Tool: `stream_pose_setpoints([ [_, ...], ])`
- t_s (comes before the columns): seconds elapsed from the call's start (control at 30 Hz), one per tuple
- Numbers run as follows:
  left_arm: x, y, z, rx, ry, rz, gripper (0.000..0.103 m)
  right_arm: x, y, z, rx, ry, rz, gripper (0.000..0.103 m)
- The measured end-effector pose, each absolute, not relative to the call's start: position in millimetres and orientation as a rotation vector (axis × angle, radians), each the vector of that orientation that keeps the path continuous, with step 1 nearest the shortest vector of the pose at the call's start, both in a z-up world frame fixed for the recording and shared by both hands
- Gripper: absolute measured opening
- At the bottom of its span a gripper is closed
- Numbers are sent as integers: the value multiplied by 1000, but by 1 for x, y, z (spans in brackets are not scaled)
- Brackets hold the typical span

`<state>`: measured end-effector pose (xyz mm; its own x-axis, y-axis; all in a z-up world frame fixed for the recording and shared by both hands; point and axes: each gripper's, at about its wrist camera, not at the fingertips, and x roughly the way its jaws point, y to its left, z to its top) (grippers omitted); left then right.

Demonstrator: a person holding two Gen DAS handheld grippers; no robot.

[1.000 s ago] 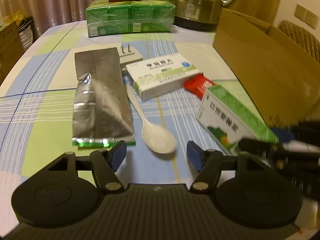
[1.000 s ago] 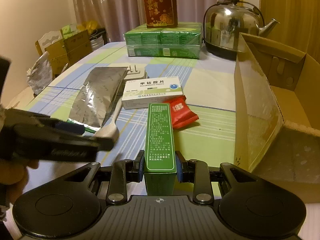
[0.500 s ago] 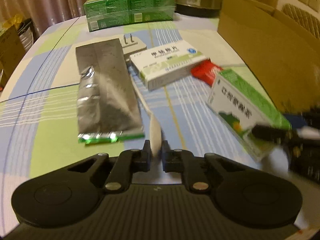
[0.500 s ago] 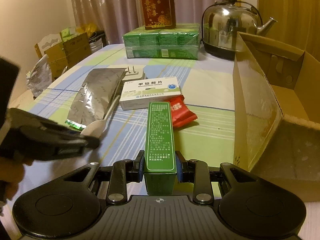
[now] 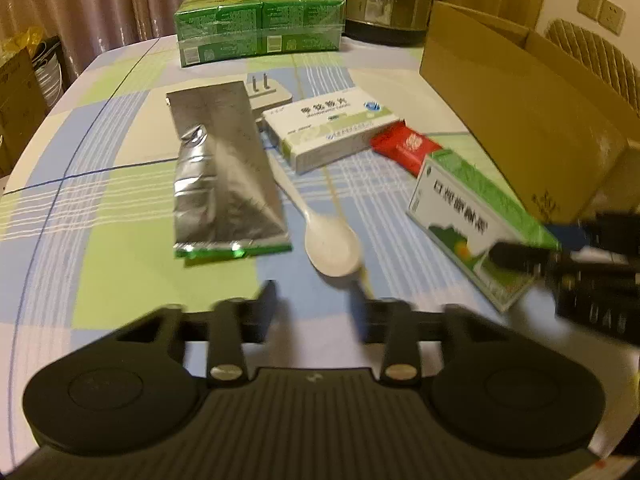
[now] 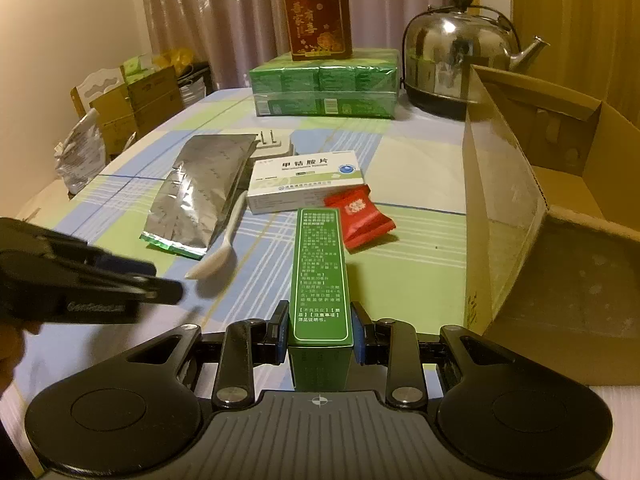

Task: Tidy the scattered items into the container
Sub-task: 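Close the left tool on the white plastic spoon, then lift the white spoon with left tool while right tool lifts the green box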

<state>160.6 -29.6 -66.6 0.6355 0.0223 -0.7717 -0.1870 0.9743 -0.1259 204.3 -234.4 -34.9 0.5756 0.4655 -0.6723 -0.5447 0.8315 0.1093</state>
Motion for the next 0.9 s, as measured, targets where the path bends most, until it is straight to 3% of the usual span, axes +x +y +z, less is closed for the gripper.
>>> stream_pose_setpoints([
  [0.17,185,-36,-71,-245,869,144,58,205,-237,-37,-104,754,598,28],
  [0.4,205,-43,-76,-254,869,169,58,210,-239,-39,-84,745,601,27],
  [0.53,209,-39,-80,-274,885,189,50,211,-239,-39,-80,743,606,27],
  [0.63,208,-38,-81,-258,885,193,29,211,-239,-39,-81,741,609,27],
  [0.7,206,-35,-81,-252,890,186,26,211,-239,-39,-83,741,609,27],
  [0.8,201,-32,-79,-235,903,170,11,208,-239,-38,-87,743,611,27],
  [0.9,186,-32,-78,-203,916,141,10,204,-238,-37,-98,744,617,27],
])
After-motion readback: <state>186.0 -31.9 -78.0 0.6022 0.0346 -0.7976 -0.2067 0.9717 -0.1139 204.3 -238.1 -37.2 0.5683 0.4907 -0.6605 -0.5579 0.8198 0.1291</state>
